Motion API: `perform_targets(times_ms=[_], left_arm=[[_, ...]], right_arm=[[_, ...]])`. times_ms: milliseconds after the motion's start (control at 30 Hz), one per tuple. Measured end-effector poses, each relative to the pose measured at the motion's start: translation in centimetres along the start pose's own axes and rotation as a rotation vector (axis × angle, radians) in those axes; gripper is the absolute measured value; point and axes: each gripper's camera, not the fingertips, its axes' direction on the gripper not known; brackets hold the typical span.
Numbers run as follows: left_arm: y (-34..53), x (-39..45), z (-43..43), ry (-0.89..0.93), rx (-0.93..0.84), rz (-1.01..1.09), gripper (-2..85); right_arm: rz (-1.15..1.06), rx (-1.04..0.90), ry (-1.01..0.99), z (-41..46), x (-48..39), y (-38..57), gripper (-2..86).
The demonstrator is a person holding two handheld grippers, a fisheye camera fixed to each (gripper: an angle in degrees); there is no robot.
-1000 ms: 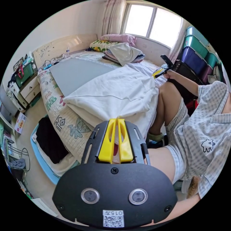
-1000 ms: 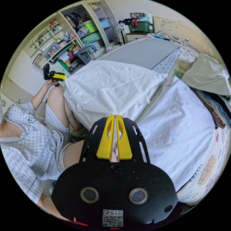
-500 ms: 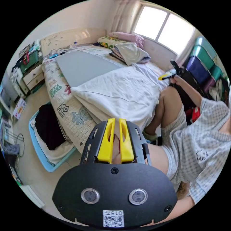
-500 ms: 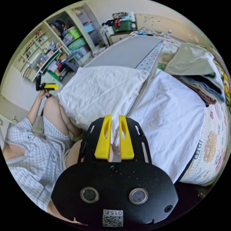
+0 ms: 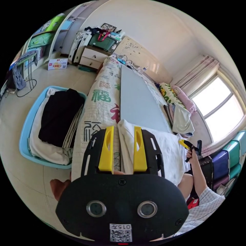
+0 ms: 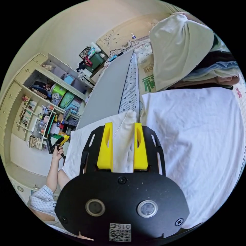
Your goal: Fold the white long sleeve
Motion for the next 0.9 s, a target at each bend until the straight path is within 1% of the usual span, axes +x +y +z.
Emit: perform_targets(times_ms=[33,133,200,233,300,367,467,533,733,833,900], left_arm=[[-0.4,-0.5,1.1,0.016,-0.020,-0.001,11.7],[-1.0,-1.3,3.0,0.048,-0.052,0.023,11.8],[-1.5,-1.8,3.9,0.100,-0.073,0.032,11.3],[-2.1,-2.1,4.4,0.148,-0.094,0.028,10.4],[-2.7,-2.2,5.0,0.194,-0.113,0.031,8.1],[-1.9,-1.7,5.4,0.148,-0.099,0.076,4.9],[-1.4,-1.1,4.8,0.111,-0.075,0.132,2.7],[-1.2,-0.7,4.1,0.107,-0.040,0.158,2.0],[-0.2,1.5,2.6,0.075,0.141,0.218,1.0],[0.4,1.8,2.2,0.032,0.241,0.225,0.9],[1.0,1.7,3.0,-0.012,0.268,0.237,0.8]], right_arm=[[0.026,-0.006,-0.004,0.6,0.7,-0.2,12.8],[-0.003,-0.070,-0.010,1.6,1.1,-0.5,11.6],[0.029,-0.109,-0.041,1.5,1.4,-0.9,10.7],[0.040,-0.141,-0.062,1.4,1.3,-1.4,10.2],[0.016,-0.187,-0.030,1.4,0.7,-1.4,9.3],[-0.043,-0.137,-0.004,0.6,0.2,0.4,7.6],[-0.059,-0.089,-0.089,-2.1,0.7,1.8,5.1],[-0.089,-0.052,-0.092,-4.4,-0.1,2.2,4.4],[-0.246,0.095,0.097,-9.4,-6.7,3.2,3.6],[-0.318,0.212,0.136,-11.9,-9.8,3.4,3.8],[-0.313,0.212,0.129,-12.1,-10.1,3.1,4.5]])
